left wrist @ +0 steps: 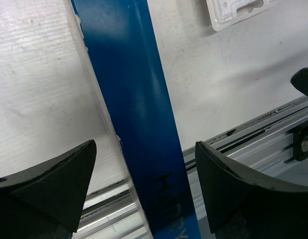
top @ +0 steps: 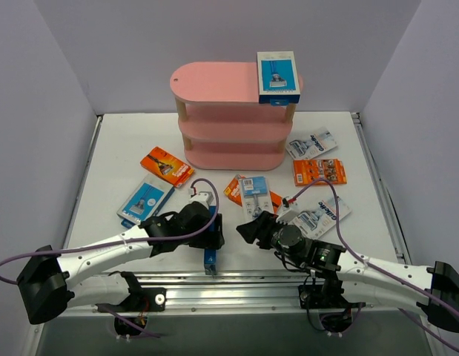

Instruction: Place and organize the shaving razors onto the shelf

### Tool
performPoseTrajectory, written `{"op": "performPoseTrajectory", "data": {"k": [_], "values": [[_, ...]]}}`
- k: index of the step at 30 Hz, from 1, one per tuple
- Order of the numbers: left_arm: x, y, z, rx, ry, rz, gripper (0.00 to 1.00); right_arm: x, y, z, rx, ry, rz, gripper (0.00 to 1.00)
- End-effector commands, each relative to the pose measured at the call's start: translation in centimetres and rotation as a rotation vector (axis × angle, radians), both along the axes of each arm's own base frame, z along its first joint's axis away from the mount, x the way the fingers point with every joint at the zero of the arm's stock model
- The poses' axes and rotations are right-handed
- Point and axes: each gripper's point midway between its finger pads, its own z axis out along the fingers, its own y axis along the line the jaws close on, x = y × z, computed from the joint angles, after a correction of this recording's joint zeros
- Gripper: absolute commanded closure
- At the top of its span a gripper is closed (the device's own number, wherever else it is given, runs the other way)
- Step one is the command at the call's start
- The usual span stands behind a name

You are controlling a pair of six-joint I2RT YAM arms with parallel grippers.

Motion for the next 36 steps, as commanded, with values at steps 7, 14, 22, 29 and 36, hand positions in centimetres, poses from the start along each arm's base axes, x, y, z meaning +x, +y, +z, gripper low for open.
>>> {"op": "performPoseTrajectory", "data": {"k": [7, 14, 22, 29, 36], "values": [[0.7, 0.9, 1.6, 0.073, -0.093, 0.054, 0.39, 0.2, -1.0, -0.8, 0.018, 0.012, -0.040, 0.41], [0.7, 2.4, 3.1, 0.095, -0.125, 0.095, 0.80, 0.1, -0.6, -1.0, 0.024, 0.019, -0.027, 0.41], [1.7, 2.8, 10.1, -0.147, -0.223, 0.178, 0.89, 0.0, 1.2, 1.3, 0.090, -0.005, 0.024, 0.41], [2.8, 2.5, 18.7, -0.562, -0.307, 0.138, 0.89, -1.2, 5.5, 4.9, 0.171, -0.070, 0.198, 0.40], [2.6, 3.6, 21.7, -0.725, -0.348, 0.151, 0.92, -2.8, 7.1, 7.8, 0.227, -0.180, 0.272, 0.34]]}}
